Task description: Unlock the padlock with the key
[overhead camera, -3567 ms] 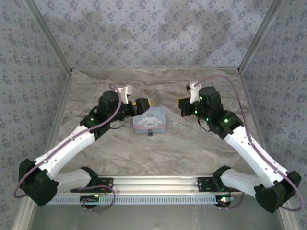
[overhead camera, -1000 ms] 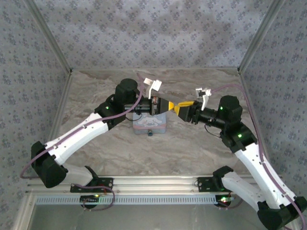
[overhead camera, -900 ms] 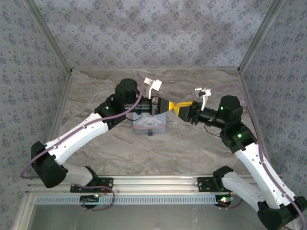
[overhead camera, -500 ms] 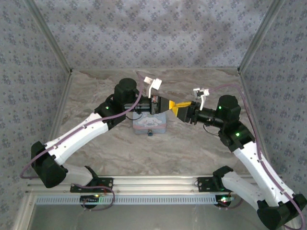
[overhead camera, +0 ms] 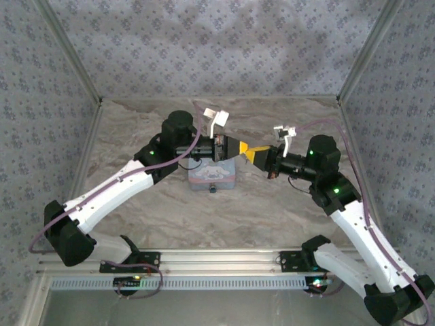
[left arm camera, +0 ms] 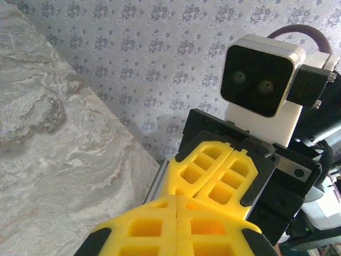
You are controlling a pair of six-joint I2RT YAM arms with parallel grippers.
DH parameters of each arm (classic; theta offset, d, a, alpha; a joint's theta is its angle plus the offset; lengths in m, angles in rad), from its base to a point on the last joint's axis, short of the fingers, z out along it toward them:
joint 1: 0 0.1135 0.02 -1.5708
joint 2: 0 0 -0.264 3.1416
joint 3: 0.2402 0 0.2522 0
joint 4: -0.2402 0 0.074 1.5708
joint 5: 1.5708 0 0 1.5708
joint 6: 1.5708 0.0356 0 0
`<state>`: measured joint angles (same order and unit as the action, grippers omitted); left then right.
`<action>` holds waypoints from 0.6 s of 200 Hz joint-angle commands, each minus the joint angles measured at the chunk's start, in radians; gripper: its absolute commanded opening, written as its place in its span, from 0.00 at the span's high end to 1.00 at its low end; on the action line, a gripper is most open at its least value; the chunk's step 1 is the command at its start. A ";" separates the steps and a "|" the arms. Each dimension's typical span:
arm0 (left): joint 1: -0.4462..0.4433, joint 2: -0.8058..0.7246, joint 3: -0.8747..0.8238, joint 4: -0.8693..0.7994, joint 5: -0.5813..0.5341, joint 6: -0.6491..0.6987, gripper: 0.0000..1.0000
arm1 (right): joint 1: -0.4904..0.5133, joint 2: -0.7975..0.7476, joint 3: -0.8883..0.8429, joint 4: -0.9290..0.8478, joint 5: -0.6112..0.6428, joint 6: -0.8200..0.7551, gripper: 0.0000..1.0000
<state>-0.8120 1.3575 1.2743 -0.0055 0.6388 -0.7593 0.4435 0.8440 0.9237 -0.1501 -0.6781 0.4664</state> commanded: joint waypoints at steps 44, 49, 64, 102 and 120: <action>0.030 -0.055 -0.032 -0.078 -0.177 -0.100 0.47 | 0.255 -0.004 0.098 -0.223 0.717 -0.383 1.00; 0.031 -0.055 -0.033 -0.082 -0.183 -0.114 0.47 | 0.283 0.000 0.095 -0.216 0.782 -0.408 1.00; 0.031 -0.051 -0.033 -0.101 -0.196 -0.169 0.46 | 0.360 0.008 0.083 -0.175 0.942 -0.482 1.00; 0.029 -0.034 -0.033 -0.081 -0.178 -0.316 0.47 | 0.520 0.039 0.051 -0.045 1.197 -0.644 1.00; 0.027 -0.025 -0.030 -0.052 -0.151 -0.367 0.47 | 0.561 0.056 0.045 -0.004 1.252 -0.693 1.00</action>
<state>-0.7826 1.3304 1.2404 -0.0944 0.4667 -1.0176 0.9577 0.8860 0.9775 -0.2512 0.3618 -0.0887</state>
